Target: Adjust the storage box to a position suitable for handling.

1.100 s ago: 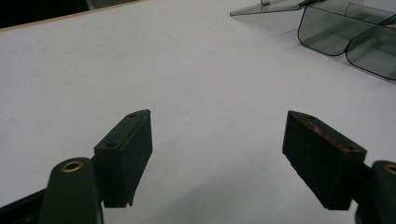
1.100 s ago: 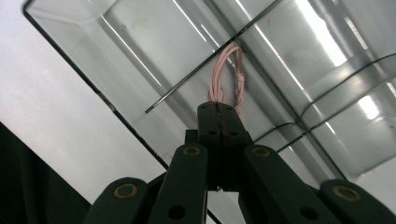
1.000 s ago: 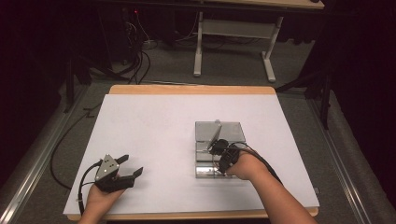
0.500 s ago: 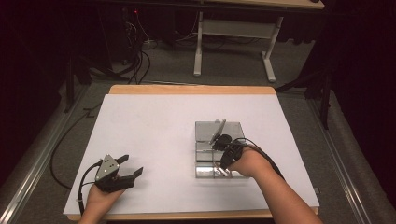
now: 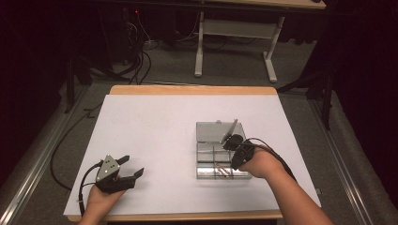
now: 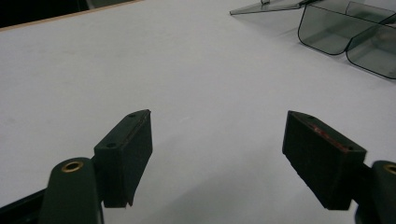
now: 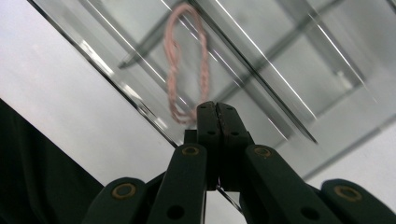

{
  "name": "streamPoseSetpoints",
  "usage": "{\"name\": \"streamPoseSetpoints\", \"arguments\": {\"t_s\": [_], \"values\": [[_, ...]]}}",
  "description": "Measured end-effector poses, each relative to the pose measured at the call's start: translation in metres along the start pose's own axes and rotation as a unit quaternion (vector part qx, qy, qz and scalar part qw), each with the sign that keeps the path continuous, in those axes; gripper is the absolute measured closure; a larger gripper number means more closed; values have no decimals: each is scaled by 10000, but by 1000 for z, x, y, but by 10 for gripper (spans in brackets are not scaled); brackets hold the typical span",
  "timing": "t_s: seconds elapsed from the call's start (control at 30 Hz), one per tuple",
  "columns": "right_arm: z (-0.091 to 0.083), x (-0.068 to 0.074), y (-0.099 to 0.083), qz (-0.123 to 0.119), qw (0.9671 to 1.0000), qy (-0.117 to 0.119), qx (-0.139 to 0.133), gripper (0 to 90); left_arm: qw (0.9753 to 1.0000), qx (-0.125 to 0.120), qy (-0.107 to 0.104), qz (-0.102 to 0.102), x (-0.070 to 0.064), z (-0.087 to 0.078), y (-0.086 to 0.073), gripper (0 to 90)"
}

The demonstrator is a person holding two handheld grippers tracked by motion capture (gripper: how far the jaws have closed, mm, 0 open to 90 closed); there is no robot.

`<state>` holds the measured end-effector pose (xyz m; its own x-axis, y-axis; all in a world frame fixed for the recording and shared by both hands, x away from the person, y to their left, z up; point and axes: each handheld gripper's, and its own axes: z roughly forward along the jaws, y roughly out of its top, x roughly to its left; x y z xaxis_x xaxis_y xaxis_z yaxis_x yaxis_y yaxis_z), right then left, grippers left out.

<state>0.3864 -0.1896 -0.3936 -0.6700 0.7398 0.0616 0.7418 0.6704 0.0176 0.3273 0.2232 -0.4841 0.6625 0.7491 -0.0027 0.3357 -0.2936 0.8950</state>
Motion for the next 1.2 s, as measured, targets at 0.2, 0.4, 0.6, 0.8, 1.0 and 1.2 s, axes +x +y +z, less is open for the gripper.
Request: {"name": "streamPoseSetpoints", "arguments": {"t_s": [0.2,0.4,0.6,0.8,1.0,1.2], "values": [[-5,-11,-14,74,10000,-54,-29,896,10000,13,5,2,0,0,0,251],[-13,-19,-27,313,9995,-99,-40,896,10000,25,10,9,0,0,0,251],[-17,-30,-41,344,9992,-184,-78,896,10000,26,10,10,0,0,0,251],[-16,-38,-54,524,9984,-206,-80,896,10000,25,16,5,0,0,0,251],[-15,-46,-65,621,9978,-220,-83,896,10000,30,20,12,0,0,0,251],[-9,-53,-75,764,9967,-252,-70,896,10000,28,18,8,0,0,0,251]]}}
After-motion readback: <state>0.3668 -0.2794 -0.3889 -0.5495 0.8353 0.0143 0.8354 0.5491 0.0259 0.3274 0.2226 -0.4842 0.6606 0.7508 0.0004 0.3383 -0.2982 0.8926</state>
